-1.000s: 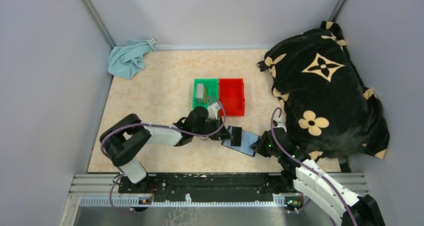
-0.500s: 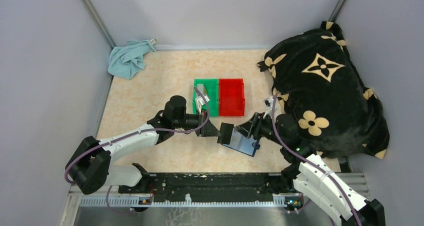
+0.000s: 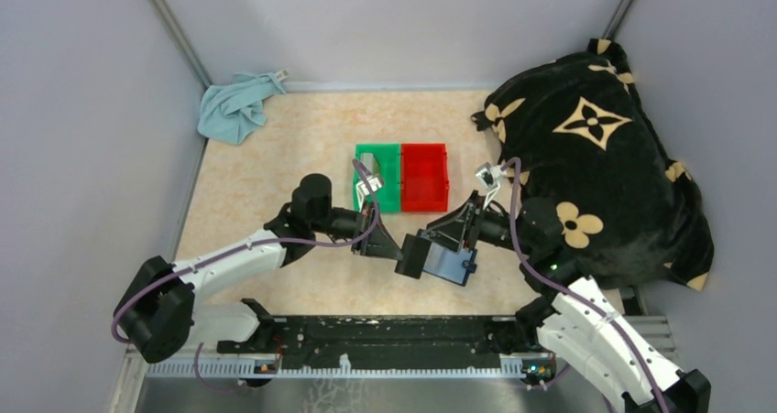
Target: Take the credit cards out of the card holder
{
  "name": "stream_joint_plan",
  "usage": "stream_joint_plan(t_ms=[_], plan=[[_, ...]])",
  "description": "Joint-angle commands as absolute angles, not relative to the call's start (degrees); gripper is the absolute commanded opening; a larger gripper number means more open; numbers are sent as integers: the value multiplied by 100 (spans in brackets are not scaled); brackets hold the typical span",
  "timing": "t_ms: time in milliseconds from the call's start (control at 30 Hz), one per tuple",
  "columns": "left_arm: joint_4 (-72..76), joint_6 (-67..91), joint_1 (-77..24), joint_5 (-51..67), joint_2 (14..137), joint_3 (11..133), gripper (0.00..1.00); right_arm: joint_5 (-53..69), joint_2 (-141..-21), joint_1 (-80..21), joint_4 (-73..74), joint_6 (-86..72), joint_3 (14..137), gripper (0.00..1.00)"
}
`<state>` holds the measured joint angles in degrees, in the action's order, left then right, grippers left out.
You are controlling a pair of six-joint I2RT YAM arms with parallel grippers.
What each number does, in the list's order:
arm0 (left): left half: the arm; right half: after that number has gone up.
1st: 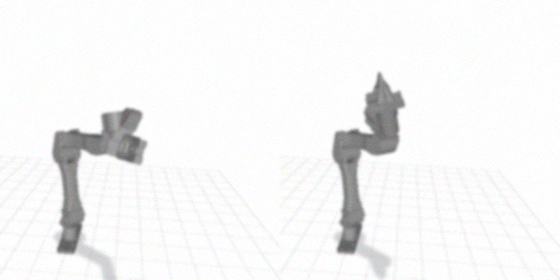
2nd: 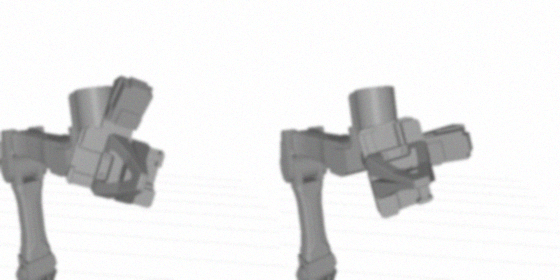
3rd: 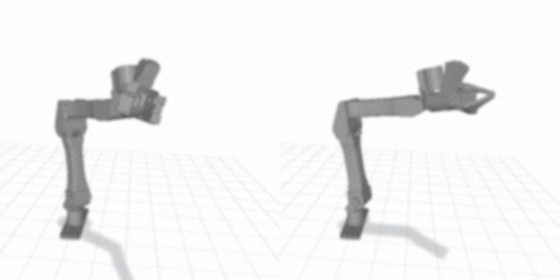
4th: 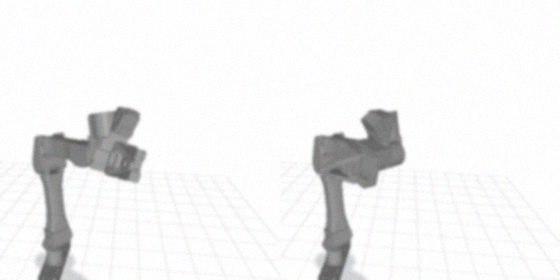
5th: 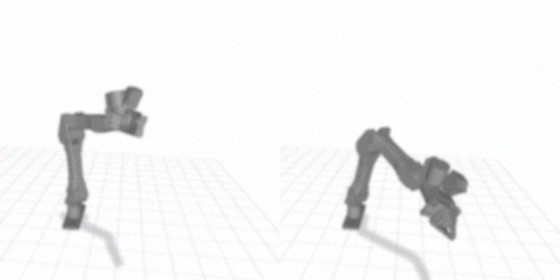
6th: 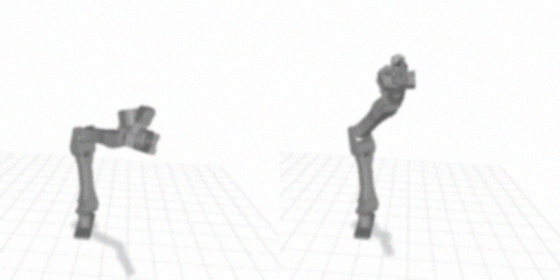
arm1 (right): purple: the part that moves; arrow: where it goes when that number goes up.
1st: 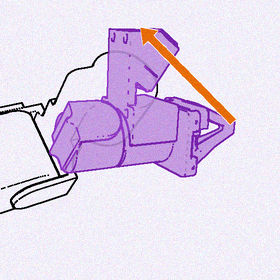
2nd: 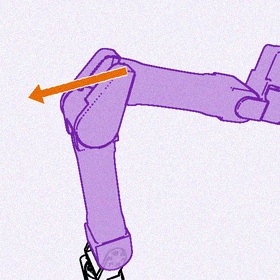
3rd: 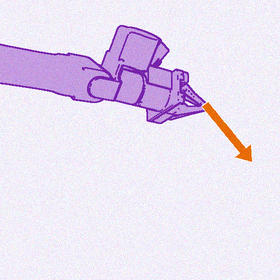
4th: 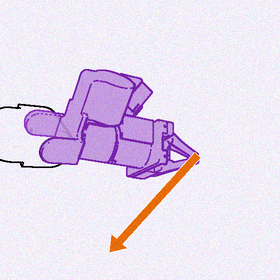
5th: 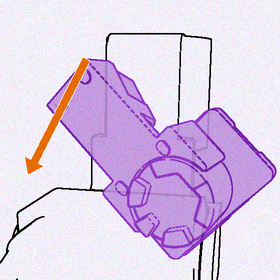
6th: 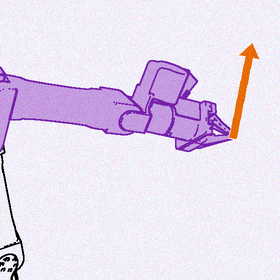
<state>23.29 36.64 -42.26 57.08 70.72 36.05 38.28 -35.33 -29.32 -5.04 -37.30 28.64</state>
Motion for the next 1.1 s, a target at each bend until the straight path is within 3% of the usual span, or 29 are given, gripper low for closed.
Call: stream_joint_plan(t_ms=[0,167,333,400,433,467,500,700,733,800,833,1067], plan=[[2880,3902,-4219,6003,7117,3621,0,4112,-3400,-2900,-318,-3503,3082,41],[3548,4263,-4221,6140,7166,3587,0,4091,-3309,-2909,-199,-3480,2987,40],[3265,4135,-4219,6065,7229,3726,0,4223,-3305,-2914,-328,-3604,2938,33],[3278,4156,-4219,6064,7287,3727,0,4219,-3314,-2918,-332,-3616,2931,26],[3289,4171,-4219,6079,7313,3722,0,4219,-3319,-2918,-340,-3628,2923,19],[3320,4186,-4219,6075,7337,3714,0,4196,-3312,-2918,-342,-3647,2913,3],[3348,4209,-4219,6075,7346,3705,0,4177,-3302,-2918,-377,-3673,2891,0],[3437,4278,-4219,6008,7322,3656,0,4179,-3385,-2918,-537,-3805,2794,0],[3437,4292,-4219,5973,7308,3656,3,4139,-3389,-2918,-536,-3818,2794,0],[3399,4272,-4219,5892,7270,3636,21,4017,-3385,-2918,-552,-3876,2788,0],[3393,4267,-4219,5856,7252,3624,24,3983,-3389,-2918,-584,-3920,2791,0],[3120,4041,-4219,5688,6978,3506,27,3835,-3477,-2918,-878,-4179,2778,0]])
